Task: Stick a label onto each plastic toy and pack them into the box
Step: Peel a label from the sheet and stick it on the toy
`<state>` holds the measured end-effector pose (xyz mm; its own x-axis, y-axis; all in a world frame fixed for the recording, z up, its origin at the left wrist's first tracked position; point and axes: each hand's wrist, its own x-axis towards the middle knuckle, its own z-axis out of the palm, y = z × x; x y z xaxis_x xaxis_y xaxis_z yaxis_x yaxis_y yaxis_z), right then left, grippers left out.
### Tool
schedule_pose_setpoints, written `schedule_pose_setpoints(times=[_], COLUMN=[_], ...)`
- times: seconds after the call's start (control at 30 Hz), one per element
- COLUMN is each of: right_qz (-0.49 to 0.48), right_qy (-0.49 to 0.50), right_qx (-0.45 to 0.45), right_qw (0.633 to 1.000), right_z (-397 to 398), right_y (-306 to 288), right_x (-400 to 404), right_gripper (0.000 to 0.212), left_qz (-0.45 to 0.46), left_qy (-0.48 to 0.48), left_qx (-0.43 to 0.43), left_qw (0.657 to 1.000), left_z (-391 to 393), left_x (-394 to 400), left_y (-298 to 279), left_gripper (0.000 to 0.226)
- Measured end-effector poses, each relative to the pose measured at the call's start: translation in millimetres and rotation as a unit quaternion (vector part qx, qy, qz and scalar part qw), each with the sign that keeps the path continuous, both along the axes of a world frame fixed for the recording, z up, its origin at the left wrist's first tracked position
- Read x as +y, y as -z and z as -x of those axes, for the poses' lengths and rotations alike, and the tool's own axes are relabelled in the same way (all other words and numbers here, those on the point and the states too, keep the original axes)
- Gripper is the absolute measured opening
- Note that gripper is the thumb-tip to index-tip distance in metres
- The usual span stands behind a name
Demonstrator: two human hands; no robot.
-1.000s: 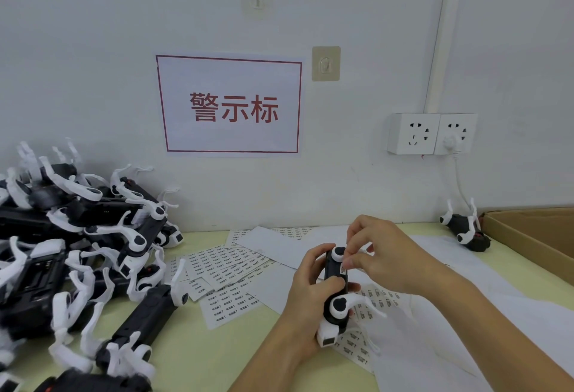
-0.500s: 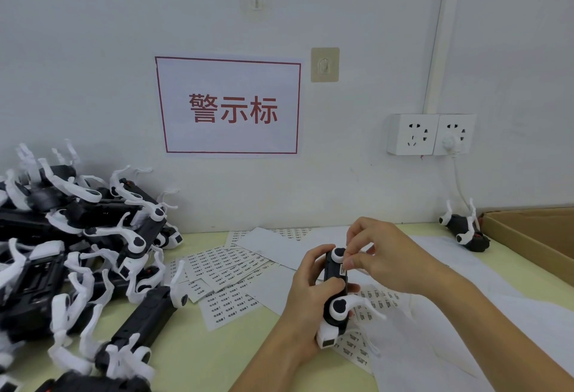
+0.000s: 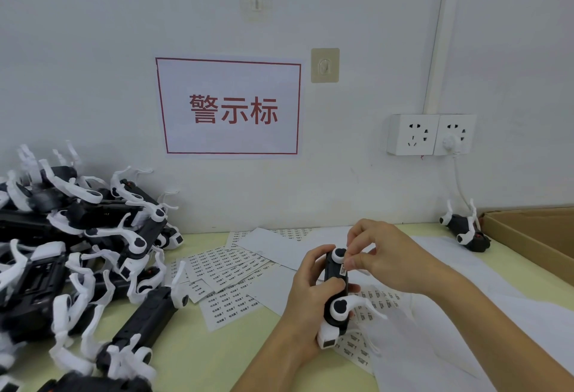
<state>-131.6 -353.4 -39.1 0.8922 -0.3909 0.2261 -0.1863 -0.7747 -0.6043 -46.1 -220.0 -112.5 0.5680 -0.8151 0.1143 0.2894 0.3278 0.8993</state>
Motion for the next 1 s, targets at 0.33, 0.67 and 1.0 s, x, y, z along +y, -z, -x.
schedule_pose_setpoints(times=[0.33, 0.67, 1.0], right_qz=[0.007, 0.038, 0.054], right_qy=[0.009, 0.01, 0.007], right_qx=[0.003, 0.003, 0.004], right_qw=[1.0, 0.999, 0.999], right_z=[-0.5, 0.0, 0.5], right_y=[-0.8, -3.9, -4.2], right_x=[3.6, 7.0, 8.1], right_gripper=[0.02, 0.019, 0.017], left_qz=[0.0, 0.0, 0.011], left_qy=[-0.004, -0.012, -0.01], left_qx=[-0.001, -0.011, 0.035], left_qw=[1.0, 1.0, 0.999], left_z=[1.8, 1.7, 0.5], left_x=[0.4, -0.9, -2.8], left_y=[-1.0, 1.5, 0.1], left_gripper=[0.048, 0.051, 0.038])
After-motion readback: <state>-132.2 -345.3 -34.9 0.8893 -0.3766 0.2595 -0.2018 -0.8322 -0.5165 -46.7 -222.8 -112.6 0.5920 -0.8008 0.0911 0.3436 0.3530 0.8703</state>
